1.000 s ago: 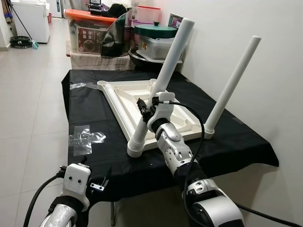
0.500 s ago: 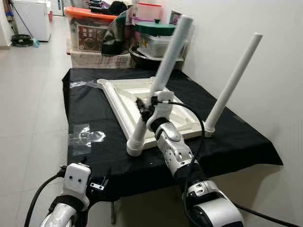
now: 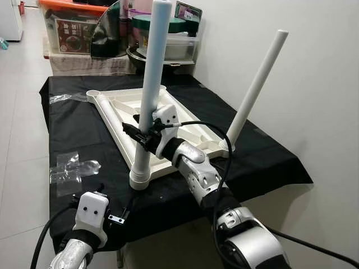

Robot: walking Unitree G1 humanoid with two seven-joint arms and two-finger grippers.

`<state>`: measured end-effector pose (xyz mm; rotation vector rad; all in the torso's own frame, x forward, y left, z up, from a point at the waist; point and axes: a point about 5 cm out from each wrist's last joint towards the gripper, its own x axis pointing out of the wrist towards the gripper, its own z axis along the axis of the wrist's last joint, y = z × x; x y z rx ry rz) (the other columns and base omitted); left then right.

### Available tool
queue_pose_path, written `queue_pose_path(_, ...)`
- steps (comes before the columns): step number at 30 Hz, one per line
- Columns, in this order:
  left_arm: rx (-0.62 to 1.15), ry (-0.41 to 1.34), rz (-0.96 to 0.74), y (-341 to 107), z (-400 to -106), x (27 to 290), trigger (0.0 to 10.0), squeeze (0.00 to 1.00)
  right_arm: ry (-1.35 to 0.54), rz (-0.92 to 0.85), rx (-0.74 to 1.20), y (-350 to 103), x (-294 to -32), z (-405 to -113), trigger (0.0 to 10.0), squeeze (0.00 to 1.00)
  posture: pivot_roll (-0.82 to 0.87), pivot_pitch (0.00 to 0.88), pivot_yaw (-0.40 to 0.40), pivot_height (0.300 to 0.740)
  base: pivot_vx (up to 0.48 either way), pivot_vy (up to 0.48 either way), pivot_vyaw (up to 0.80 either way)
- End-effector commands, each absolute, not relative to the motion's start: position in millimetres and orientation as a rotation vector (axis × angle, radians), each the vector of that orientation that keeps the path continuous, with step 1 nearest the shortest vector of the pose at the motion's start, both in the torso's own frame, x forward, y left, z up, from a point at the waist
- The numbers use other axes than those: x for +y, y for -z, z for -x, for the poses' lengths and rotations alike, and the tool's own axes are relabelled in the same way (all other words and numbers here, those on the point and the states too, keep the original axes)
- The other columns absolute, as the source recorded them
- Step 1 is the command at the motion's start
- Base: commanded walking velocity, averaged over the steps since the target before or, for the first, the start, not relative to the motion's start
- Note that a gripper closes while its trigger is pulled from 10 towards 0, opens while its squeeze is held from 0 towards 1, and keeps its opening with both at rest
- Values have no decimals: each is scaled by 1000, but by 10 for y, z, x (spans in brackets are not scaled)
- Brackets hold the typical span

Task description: Building children table

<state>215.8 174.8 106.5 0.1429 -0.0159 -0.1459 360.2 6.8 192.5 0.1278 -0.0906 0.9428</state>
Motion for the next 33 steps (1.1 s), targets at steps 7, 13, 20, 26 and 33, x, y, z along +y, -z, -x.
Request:
queue_pose_path(7,-7,157,-148,-1027,-2144,1719,10000,0,-809,-187,262,-1215,-32,-3517,10000,0,193,0,-191,740,0,0,0)
queue_pose_path(13,-5,154,-147,-1026,-2139,1724,10000,0,-359,-95,327,-1056,-344,-3641,10000,0,188,0,-186,740,0,0,0)
queue_pose_path(20,-2,164,-148,-1020,-2148,1704,10000,0,-345,-34,372,-1003,-82,-3542,10000,0,196,0,-188,740,0,0,0)
queue_pose_path(26,-4,153,-151,-1022,-2143,1723,10000,0,-284,-35,385,-1000,-88,-3549,10000,0,199,0,-197,740,0,0,0)
queue_pose_path(33,1,156,-146,-1007,-2134,1707,10000,0,-195,-83,396,-982,-157,-3563,10000,0,192,0,-189,740,0,0,0)
